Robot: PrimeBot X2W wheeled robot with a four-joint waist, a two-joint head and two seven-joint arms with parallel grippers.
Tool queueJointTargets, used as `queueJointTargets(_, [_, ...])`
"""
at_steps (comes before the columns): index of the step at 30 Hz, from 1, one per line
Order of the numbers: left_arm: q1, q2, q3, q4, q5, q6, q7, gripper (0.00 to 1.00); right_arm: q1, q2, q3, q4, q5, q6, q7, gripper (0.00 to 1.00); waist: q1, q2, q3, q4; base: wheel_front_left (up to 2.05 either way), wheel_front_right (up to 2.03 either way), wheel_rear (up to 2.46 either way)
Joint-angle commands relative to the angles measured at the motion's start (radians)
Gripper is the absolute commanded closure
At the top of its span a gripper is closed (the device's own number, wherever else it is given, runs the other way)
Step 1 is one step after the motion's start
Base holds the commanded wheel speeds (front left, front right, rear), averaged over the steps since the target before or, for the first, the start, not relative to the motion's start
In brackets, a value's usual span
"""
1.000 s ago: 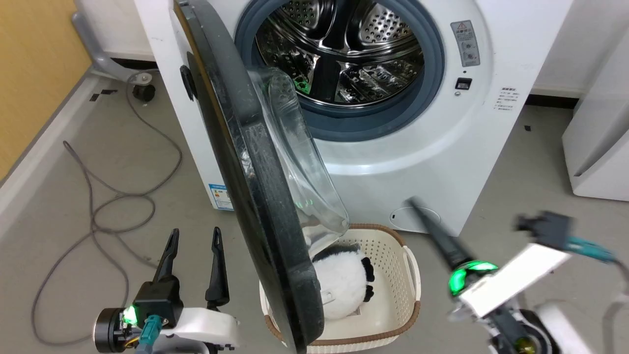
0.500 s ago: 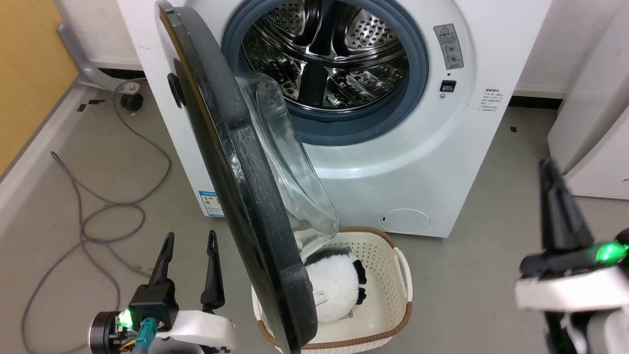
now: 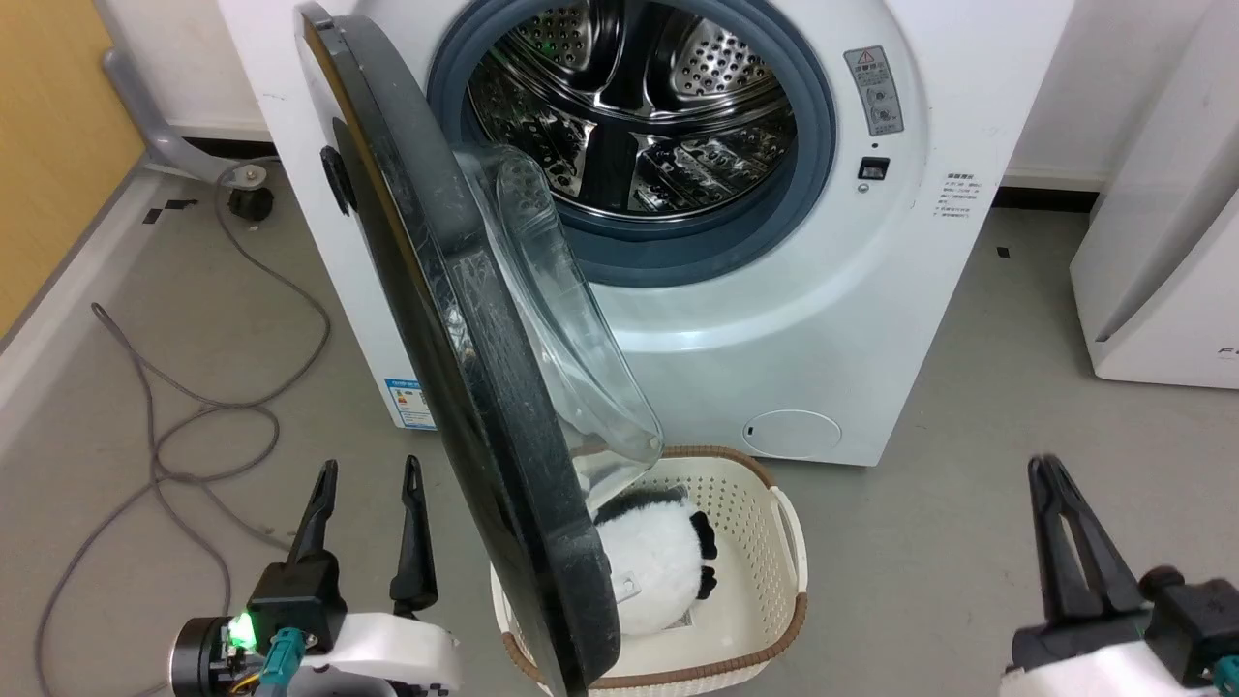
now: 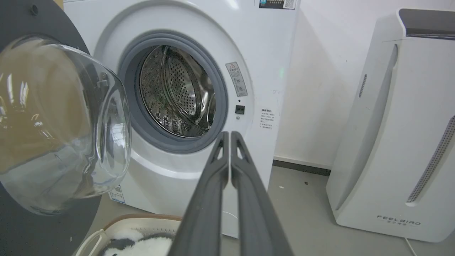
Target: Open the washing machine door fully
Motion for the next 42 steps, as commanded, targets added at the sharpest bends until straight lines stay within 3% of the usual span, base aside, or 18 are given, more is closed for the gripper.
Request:
queueJointTargets(1, [0.014, 0.001, 0.002, -0.002, 0.004, 0.003, -0.005, 0.0, 0.018, 0.006, -0.007, 0.013, -0.002, 0.001, -0.004, 0.0, -0.0001, 0.0, 0.0, 0.001, 0.0, 0.0, 0.0])
queueJointTargets(12, [0.012, 0.001, 0.022, -0.008, -0.005, 0.015, -0.005, 0.0, 0.033, 0.01, -0.01, 0.086, 0.011, 0.001, -0.004, 0.0, -0.0001, 0.0, -0.006, 0.003, 0.0, 0.0, 0.0])
queueJointTargets(13, [0.011, 0.001, 0.026, -0.01, -0.005, 0.016, -0.005, 0.51, 0.032, 0.01, -0.008, 0.085, 0.011, 0.001, -0.004, 0.0, -0.0001, 0.0, -0.006, 0.003, 0.0, 0.0, 0.0])
queueJointTargets(14, [0.008, 0.001, 0.032, -0.016, -0.004, 0.018, -0.005, 0.9, 0.031, 0.01, -0.006, 0.083, 0.012, 0.001, -0.004, 0.0, -0.0001, 0.0, -0.005, 0.003, 0.0, 0.0, 0.0])
queueJointTargets(15, [0.007, 0.001, 0.037, -0.021, -0.005, 0.019, -0.005, 1.0, 0.03, 0.01, -0.004, 0.08, 0.011, 0.001, -0.004, 0.0, -0.0001, 0.0, -0.005, 0.004, 0.0, 0.0, 0.0])
queueJointTargets(22, [-0.045, 0.002, 0.096, -0.132, 0.011, 0.014, -0.005, 1.0, 0.024, 0.01, 0.006, 0.04, 0.022, 0.001, -0.004, 0.0, -0.0001, 0.0, 0.0, 0.01, 0.0, 0.0, 0.0])
queueJointTargets(28, [-0.11, 0.002, 0.098, -0.276, 0.035, -0.022, -0.005, 1.0, 0.027, 0.01, 0.012, 0.014, 0.034, 0.001, -0.004, 0.0, -0.0001, 0.0, 0.002, 0.013, 0.0, 0.0, 0.0])
queueJointTargets(35, [-0.17, 0.001, -0.014, -0.394, 0.05, -0.074, -0.005, 1.0, 0.029, 0.01, 0.032, -0.016, 0.077, 0.001, -0.004, 0.0, -0.0001, 0.0, 0.006, 0.015, 0.0, 0.0, 0.0])
queueJointTargets(42, [-0.194, 0.001, -0.193, -0.423, 0.078, -0.127, -0.005, 1.0, 0.029, 0.01, 0.046, -0.024, 0.083, 0.001, -0.004, 0.0, -0.0001, 0.0, 0.014, 0.02, 0.0, 0.0, 0.0])
